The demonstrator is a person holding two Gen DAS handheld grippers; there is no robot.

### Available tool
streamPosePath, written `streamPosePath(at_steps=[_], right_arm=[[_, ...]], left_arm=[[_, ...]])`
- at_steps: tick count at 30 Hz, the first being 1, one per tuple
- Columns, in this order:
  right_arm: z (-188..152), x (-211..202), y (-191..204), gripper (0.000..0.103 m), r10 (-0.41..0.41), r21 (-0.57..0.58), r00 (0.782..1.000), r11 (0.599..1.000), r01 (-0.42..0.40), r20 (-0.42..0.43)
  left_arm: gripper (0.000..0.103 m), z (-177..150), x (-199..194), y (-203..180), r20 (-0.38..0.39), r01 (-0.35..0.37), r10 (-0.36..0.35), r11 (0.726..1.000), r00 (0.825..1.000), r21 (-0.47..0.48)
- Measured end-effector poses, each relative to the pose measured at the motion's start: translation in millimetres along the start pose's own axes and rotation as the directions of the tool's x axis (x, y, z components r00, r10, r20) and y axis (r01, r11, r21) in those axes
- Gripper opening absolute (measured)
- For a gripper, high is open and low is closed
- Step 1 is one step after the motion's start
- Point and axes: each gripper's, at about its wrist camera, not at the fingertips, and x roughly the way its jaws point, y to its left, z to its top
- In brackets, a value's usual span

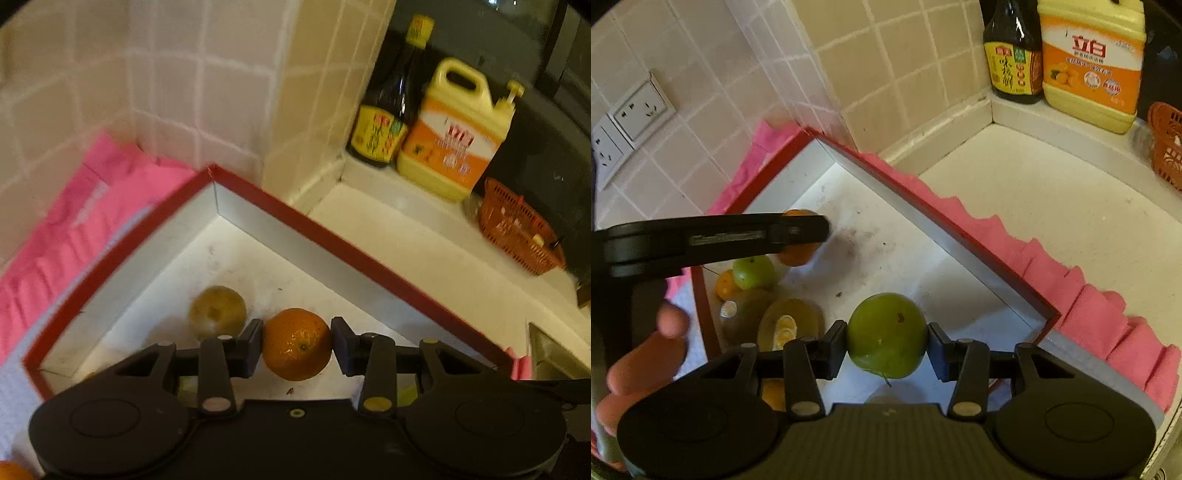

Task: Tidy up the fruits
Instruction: 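Carry the mandarin and green apple into the red box and release both, then move both open tools back over the last oranges on the mat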

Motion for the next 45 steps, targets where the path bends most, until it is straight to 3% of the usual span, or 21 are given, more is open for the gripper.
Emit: streamPosePath(at_steps=[4, 13, 24, 32, 34, 36, 45], right_arm=[[-0.6, 3.5, 8.9, 0.048, -0.062, -0.072, 0.998, 0.995, 0.063, 0.017], [1.9, 9.4, 30.9, 0.048, -0.116, -0.19, 0.993, 0.975, 0.118, 0.018], [0.2, 42.4, 43.3, 0.048, -0.144, -0.224, 0.988, 0.966, 0.127, -0.06], [0.2, 42.6, 40.7, 0.049, -0.13, -0.201, 0.99, 0.973, 0.116, -0.058], [-0.5, 35.5, 40.5, 0.055, -0.125, -0.192, 0.991, 0.975, 0.115, -0.041], [-1.9, 25.8, 38.9, 0.071, -0.122, -0.179, 0.992, 0.977, 0.118, -0.012], [-3.6, -26.3, 27.0, 0.071, -0.045, -0.059, 0.998, 0.997, 0.048, 0.047]], left_arm=[[0.048, 2.0, 20.7, -0.1, -0.03, -0.01, 0.01, 1.0, 0.999, 0.006], [0.049, 3.4, 37.9, 4.8, -0.045, -0.036, 0.036, 0.999, 0.998, 0.007], [0.05, 3.6, 38.4, 7.8, -0.036, -0.005, 0.005, 1.0, 0.999, -0.007], [0.052, 3.6, 37.0, 9.0, -0.053, 0.0, -0.001, 1.0, 0.999, -0.029], [0.067, 2.0, 31.7, 11.5, -0.051, 0.02, -0.022, 0.999, 0.998, -0.042], [0.072, 0.7, 20.2, 13.4, -0.036, 0.021, -0.023, 0.999, 0.999, -0.047], [0.074, -27.1, -87.3, 51.2, 0.097, 0.024, -0.012, 0.993, 0.995, -0.118]])
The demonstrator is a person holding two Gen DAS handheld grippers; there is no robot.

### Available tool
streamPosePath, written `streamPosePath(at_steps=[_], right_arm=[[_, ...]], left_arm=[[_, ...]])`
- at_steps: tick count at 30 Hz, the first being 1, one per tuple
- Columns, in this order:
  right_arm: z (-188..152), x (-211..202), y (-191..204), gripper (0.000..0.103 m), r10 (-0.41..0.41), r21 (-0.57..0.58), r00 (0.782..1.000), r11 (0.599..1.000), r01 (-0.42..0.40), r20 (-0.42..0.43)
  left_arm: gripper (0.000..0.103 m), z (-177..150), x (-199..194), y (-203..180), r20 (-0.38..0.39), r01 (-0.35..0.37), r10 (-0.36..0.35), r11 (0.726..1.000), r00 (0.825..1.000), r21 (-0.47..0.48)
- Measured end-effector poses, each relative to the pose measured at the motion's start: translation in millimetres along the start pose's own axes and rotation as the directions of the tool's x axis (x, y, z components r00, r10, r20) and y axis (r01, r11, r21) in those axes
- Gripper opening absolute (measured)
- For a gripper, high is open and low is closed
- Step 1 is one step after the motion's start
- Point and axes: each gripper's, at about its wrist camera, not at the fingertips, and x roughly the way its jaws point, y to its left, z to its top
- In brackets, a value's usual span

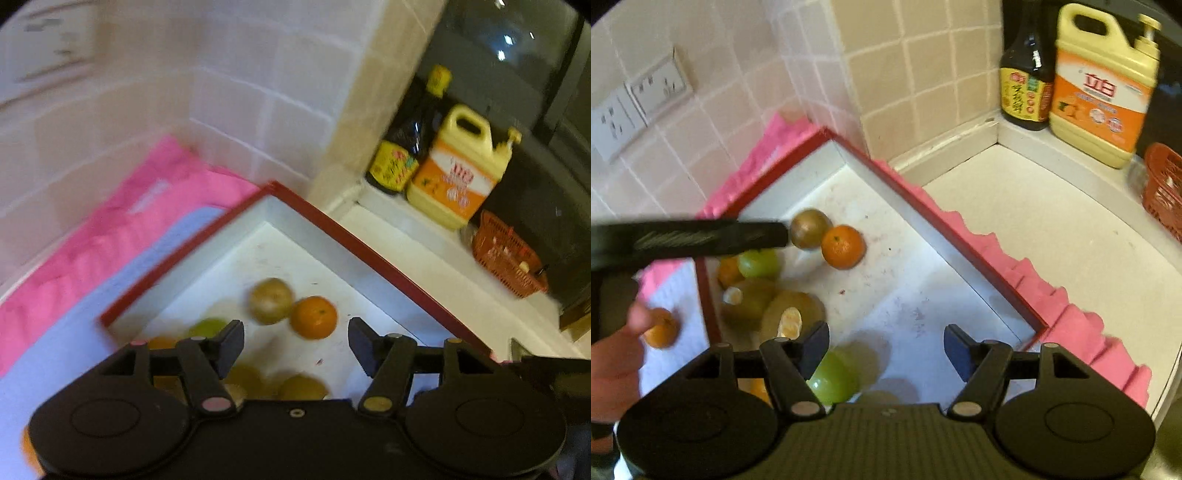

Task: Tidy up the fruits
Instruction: 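Move both open tools back over the last oranges on the mat, then grasp a small mandarin with left tool while right tool grasps the large orange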

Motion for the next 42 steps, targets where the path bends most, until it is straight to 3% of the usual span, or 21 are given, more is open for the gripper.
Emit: streamPosePath(at_steps=[4, 8, 13, 18, 20, 27, 28, 32, 36, 42], right_arm=[[1.6, -21.2, 9.5, 0.071, 0.021, -0.006, 0.999, 1.0, -0.021, 0.039], [2.4, -33.7, 27.3, 0.073, 0.056, -0.022, 0.997, 0.998, -0.055, 0.061], [7.1, -33.9, 63.0, 0.074, 0.124, -0.052, 0.991, 0.991, -0.122, 0.042], [5.8, -26.4, 115.4, 0.074, 0.192, -0.096, 0.981, 0.977, -0.19, 0.012], [2.8, -22.5, 139.0, 0.074, 0.215, -0.127, 0.977, 0.969, -0.214, -0.004], [-12.5, -8.0, 216.9, 0.074, 0.27, -0.228, 0.961, 0.933, -0.278, -0.063], [-14.8, -6.5, 225.1, 0.074, 0.273, -0.241, 0.96, 0.929, -0.281, -0.069], [-20.2, 7.8, 252.5, 0.074, 0.27, -0.296, 0.959, 0.912, -0.285, -0.092], [-23.6, 35.5, 267.0, 0.074, 0.248, -0.293, 0.96, 0.915, -0.277, -0.131], [-32.1, 76.1, 271.0, 0.074, 0.222, -0.264, 0.956, 0.926, -0.268, -0.194]], left_arm=[[0.075, -16.6, -61.6, 31.8, 0.071, -0.044, 0.05, 0.996, 0.996, -0.075], [0.075, -42.0, -125.5, 60.6, 0.132, -0.142, 0.164, 0.977, 0.978, -0.16], [0.075, -82.3, -210.2, 95.2, 0.189, -0.286, 0.339, 0.922, 0.922, -0.261], [0.075, -126.0, -284.0, 127.1, 0.219, -0.368, 0.467, 0.851, 0.857, -0.375], [0.075, -143.4, -303.3, 140.1, 0.205, -0.395, 0.503, 0.824, 0.839, -0.406], [0.075, -202.4, -328.2, 172.9, 0.101, -0.449, 0.548, 0.766, 0.831, -0.46], [0.075, -211.0, -327.3, 175.3, 0.086, -0.455, 0.547, 0.764, 0.833, -0.458], [0.075, -239.6, -305.4, 185.7, 0.008, -0.428, 0.481, 0.787, 0.877, -0.444], [0.075, -258.3, -275.1, 192.0, -0.074, -0.465, 0.479, 0.783, 0.874, -0.413], [0.075, -266.9, -235.1, 201.2, -0.121, -0.478, 0.472, 0.782, 0.873, -0.4]])
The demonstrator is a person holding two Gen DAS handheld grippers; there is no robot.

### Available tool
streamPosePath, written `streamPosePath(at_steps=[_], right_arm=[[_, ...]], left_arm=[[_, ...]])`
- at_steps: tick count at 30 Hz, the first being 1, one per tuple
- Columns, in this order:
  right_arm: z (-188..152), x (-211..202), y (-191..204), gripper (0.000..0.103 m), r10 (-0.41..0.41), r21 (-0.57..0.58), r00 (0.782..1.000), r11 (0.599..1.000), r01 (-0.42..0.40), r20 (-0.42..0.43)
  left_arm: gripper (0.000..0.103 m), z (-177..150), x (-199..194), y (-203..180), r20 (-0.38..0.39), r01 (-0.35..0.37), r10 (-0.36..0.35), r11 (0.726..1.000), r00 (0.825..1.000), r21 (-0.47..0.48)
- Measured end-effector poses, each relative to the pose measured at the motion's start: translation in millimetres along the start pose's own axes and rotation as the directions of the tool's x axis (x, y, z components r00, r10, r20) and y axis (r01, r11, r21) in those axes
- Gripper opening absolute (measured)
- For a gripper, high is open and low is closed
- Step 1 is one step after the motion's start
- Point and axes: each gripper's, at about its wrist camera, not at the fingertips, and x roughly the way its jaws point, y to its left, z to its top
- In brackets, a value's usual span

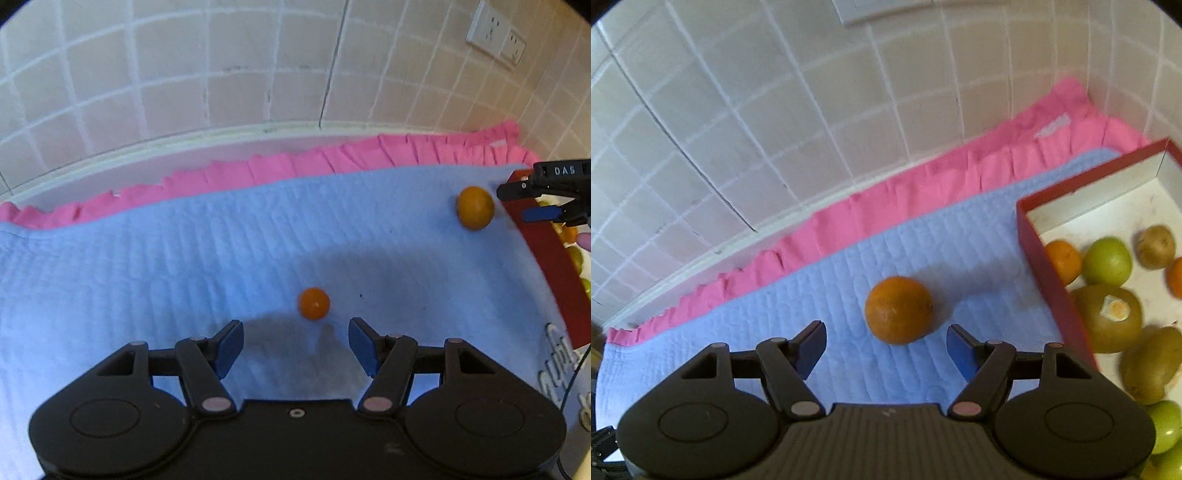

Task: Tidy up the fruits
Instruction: 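Grasp a small mandarin with left tool while right tool grasps the large orange, then carry the mandarin and large orange into the red box and release both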

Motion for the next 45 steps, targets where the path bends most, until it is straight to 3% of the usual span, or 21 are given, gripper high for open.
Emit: streamPosePath(at_steps=[6, 12, 20, 28, 33, 36, 41, 45], right_arm=[[-3.3, 23.5, -5.2, 0.074, -0.025, 0.016, 0.999, 1.0, 0.026, -0.038], [0.9, 40.4, -4.3, 0.075, -0.045, 0.016, 0.998, 0.999, 0.046, -0.042], [7.2, 57.8, 2.0, 0.075, -0.053, 0.011, 0.998, 0.998, 0.054, -0.043], [7.8, 70.3, 10.8, 0.075, -0.063, -0.005, 0.997, 0.998, 0.063, -0.039], [8.1, 71.4, 7.4, 0.061, -0.071, 0.001, 0.997, 0.997, 0.071, -0.039], [8.1, 71.4, 5.6, 0.059, -0.064, 0.003, 0.997, 0.998, 0.065, -0.036], [7.0, 68.2, 7.9, 0.058, -0.063, -0.004, 0.997, 0.998, 0.062, -0.033], [4.9, 60.1, 7.2, 0.058, -0.015, 0.018, 0.999, 1.0, 0.016, -0.046]], left_arm=[[0.075, -0.8, 29.9, -8.2, -0.048, -0.005, 0.006, 1.0, 0.999, 0.024], [0.073, -0.5, 41.1, -10.5, -0.046, -0.005, 0.006, 1.0, 0.999, 0.026], [0.064, 0.6, 50.2, -14.4, -0.043, -0.027, 0.029, 0.999, 0.999, 0.041], [0.045, 4.8, 55.3, -14.6, -0.029, -0.039, 0.04, 0.998, 0.999, 0.045], [0.033, 5.6, 56.0, -16.2, -0.015, -0.048, 0.049, 0.997, 0.999, 0.065], [0.026, 5.8, 55.8, -17.3, -0.004, -0.05, 0.051, 0.996, 0.999, 0.079], [0.025, 6.6, 53.0, -18.0, 0.011, -0.048, 0.048, 0.996, 0.999, 0.076], [0.025, 6.4, 41.4, -19.2, 0.042, -0.038, 0.035, 0.997, 0.999, 0.064]])
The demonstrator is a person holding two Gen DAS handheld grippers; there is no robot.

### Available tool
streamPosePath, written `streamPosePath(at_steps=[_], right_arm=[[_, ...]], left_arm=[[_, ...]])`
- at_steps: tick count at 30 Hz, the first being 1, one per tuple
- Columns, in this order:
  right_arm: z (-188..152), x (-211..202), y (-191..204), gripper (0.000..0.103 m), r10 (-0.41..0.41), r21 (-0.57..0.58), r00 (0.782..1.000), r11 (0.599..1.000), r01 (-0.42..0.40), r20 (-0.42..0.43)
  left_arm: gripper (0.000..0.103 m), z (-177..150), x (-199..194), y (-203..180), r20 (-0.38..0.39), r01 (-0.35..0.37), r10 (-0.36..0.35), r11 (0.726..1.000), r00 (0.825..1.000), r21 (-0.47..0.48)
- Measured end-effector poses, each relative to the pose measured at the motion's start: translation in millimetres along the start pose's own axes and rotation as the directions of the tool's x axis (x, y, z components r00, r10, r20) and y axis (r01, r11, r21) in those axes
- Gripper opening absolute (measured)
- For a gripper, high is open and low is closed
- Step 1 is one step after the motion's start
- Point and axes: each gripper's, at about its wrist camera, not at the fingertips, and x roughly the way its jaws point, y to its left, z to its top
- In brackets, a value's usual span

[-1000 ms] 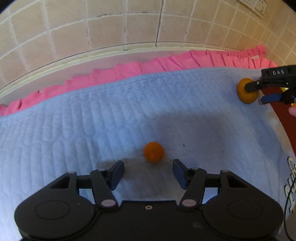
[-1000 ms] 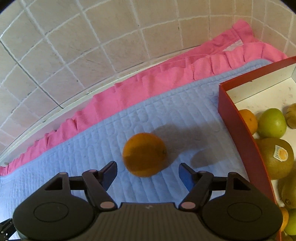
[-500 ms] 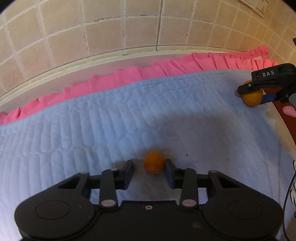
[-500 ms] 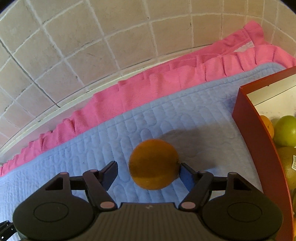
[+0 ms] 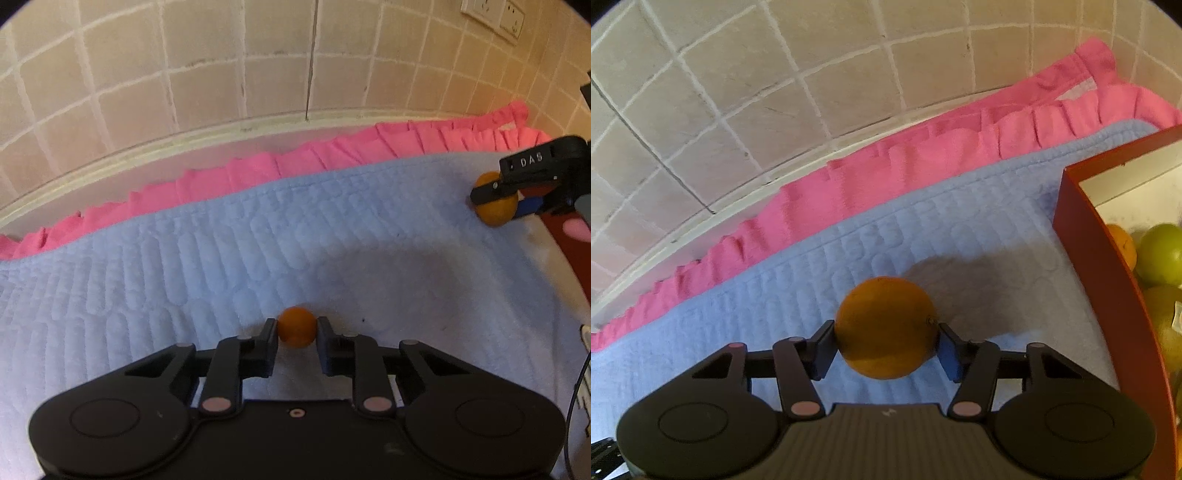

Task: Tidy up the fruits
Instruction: 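Carry the mandarin and large orange into the red box and release both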

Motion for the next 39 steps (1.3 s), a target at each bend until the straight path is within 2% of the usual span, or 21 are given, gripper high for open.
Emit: streamPosePath(at_steps=[5, 11, 16, 19, 21, 25, 29, 33, 39], right_arm=[[-6.4, -19.6, 5.0, 0.058, 0.014, -0.026, 1.0, 1.0, -0.014, 0.02], [-12.8, -66.9, -6.4, 0.058, 0.093, -0.025, 0.991, 0.995, -0.092, 0.091], [-21.4, -117.2, -47.3, 0.058, 0.097, 0.017, 0.978, 0.995, -0.101, 0.184], [-26.6, -143.7, -86.1, 0.058, 0.051, 0.067, 0.972, 0.995, -0.068, 0.227], [-28.8, -158.3, -113.5, 0.058, 0.008, 0.107, 0.969, 0.994, -0.035, 0.245], [-33.5, -181.3, -171.1, 0.058, -0.075, 0.194, 0.963, 0.981, 0.025, 0.26], [-43.6, -193.1, -222.5, 0.058, -0.154, 0.251, 0.955, 0.964, 0.089, 0.254], [-50.1, -190.5, -256.8, 0.059, -0.209, 0.268, 0.954, 0.952, 0.148, 0.214], [-58.6, -170.4, -280.0, 0.059, -0.202, 0.252, 0.966, 0.955, 0.157, 0.162]], left_arm=[[0.025, 4.5, -20.9, -6.7, 0.039, -0.02, 0.019, 1.0, 0.999, 0.024], [0.025, 19.0, -56.9, -26.8, 0.116, -0.06, 0.055, 0.998, 0.992, 0.037], [0.025, 55.2, -77.5, -72.6, 0.201, 0.002, -0.021, 0.996, 0.979, 0.093], [0.025, 77.9, -81.5, -114.1, 0.242, 0.05, -0.09, 0.985, 0.966, 0.167], [0.025, 93.9, -80.0, -144.3, 0.253, 0.111, -0.164, 0.971, 0.954, 0.21], [0.025, 127.2, -63.8, -206.0, 0.214, 0.233, -0.295, 0.934, 0.931, 0.272], [0.025, 157.5, -35.4, -264.4, 0.115, 0.356, -0.399, 0.892, 0.91, 0.279], [0.025, 182.7, 3.5, -320.0, 0.041, 0.403, -0.434, 0.864, 0.9, 0.303], [0.025, 193.0, 55.6, -376.5, -0.038, 0.393, -0.404, 0.857, 0.914, 0.334]])
